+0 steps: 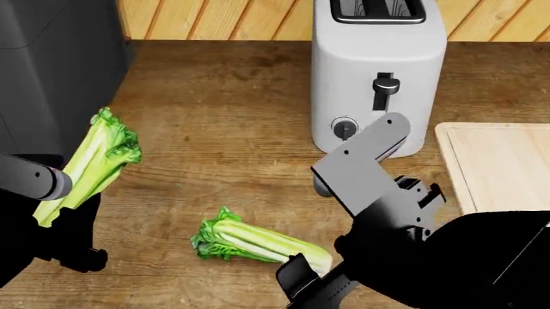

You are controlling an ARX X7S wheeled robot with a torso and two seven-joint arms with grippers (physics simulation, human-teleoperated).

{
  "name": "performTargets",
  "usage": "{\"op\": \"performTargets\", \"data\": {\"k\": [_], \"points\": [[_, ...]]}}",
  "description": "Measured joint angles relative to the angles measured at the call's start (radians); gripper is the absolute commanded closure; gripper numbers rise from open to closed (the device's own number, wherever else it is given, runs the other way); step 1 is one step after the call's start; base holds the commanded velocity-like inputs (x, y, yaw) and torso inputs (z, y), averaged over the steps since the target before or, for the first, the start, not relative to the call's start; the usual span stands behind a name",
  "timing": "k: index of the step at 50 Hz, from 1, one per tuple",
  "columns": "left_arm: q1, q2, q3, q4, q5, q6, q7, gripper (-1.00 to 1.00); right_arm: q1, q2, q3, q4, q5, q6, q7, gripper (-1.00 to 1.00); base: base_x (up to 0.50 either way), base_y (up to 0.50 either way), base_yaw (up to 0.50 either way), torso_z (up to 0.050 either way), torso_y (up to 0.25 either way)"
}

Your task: Place the celery and the celery on separate cutting boards.

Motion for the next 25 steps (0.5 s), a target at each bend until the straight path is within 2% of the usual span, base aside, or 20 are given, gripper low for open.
{"op": "performTargets", "data": {"k": [12,25], "points": [[0.031,-0.013,-0.024,0.06,-0.037,-0.033,-0.008,1.0,0.045,-0.038,-0.212,0.142,-0.133,-0.101,-0.102,-1.0,0.0,0.0,0.0,0.0,0.001],[0.06,-0.026,-0.036,0.085,-0.06,-0.04,-0.013,1.0,0.048,-0.068,-0.321,0.234,-0.196,-0.172,-0.19,-1.0,0.0,0.0,0.0,0.0,0.0]]}}
